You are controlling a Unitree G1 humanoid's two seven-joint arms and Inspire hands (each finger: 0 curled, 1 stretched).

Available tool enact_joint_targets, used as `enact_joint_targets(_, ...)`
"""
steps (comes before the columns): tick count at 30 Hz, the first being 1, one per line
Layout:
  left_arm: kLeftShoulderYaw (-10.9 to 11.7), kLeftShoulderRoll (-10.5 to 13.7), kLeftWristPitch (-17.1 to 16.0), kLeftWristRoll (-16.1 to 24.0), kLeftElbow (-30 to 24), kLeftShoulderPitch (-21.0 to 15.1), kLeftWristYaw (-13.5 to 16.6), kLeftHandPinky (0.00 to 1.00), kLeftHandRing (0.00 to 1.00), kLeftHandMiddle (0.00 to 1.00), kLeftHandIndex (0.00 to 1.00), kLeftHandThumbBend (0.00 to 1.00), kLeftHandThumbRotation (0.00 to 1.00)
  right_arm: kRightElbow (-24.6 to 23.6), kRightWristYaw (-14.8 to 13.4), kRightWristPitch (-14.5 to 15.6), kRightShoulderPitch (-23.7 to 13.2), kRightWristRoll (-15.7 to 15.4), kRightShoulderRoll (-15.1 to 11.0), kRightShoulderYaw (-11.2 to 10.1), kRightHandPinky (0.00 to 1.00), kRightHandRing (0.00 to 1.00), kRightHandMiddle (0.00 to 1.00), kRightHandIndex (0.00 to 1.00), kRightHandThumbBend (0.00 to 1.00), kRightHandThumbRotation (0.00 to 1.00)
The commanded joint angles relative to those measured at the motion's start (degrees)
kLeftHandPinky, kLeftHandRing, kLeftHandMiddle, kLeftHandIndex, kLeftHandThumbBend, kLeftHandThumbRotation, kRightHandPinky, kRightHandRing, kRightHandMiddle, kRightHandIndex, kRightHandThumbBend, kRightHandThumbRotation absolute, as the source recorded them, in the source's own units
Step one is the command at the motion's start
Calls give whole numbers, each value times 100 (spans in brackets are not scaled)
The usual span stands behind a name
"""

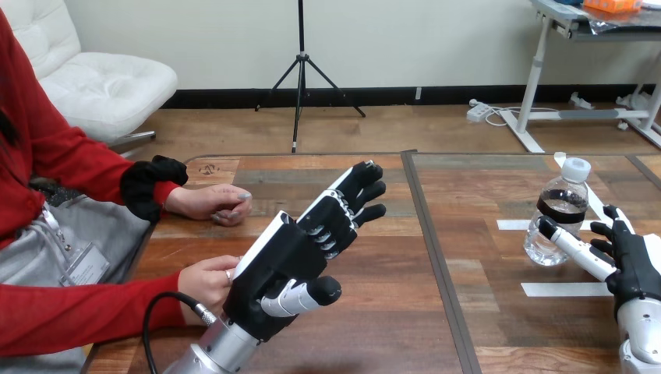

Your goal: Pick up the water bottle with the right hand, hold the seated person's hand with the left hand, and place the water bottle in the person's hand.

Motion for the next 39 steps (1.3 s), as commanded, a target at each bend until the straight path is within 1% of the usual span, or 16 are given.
enact_joint_targets(1,116,2,-82,-105,-197,-253,-2,91,97,98,96,100,63,-31,56,-45,-510,-26,-6,100,76,88,90,97,100,54)
enact_joint_targets(5,117,-2,-172,-72,-187,-245,44,91,96,98,96,100,63,-22,65,-12,-555,-81,-19,159,76,88,90,97,100,55)
enact_joint_targets(12,120,-19,-184,-70,-197,-233,25,90,96,98,96,100,64,1,146,39,-626,-70,-15,184,78,89,91,98,100,55)
enact_joint_targets(16,121,-22,-211,-49,-200,-225,36,90,96,98,96,100,64,28,204,28,-659,-51,-16,188,78,88,90,98,100,55)
enact_joint_targets(21,121,-36,-154,-72,-242,-212,2,90,96,98,96,100,64,71,340,45,-730,-24,-20,213,78,88,91,98,100,54)
enact_joint_targets(27,132,-46,-151,-101,-268,-202,-34,90,96,97,95,100,63,103,345,56,-808,-54,-7,263,79,89,92,98,100,53)
enact_joint_targets(29,134,-44,-138,-113,-281,-198,-52,90,96,98,95,100,63,122,315,102,-862,-109,-7,322,79,89,92,98,100,53)
enact_joint_targets(32,132,-43,-144,-116,-291,-189,-58,91,96,98,95,100,62,145,315,111,-898,-135,-8,357,79,89,92,98,100,53)
enact_joint_targets(39,129,-47,-203,-99,-317,-157,-36,90,96,98,95,100,61,204,382,145,-1025,-120,30,354,80,89,92,98,100,52)
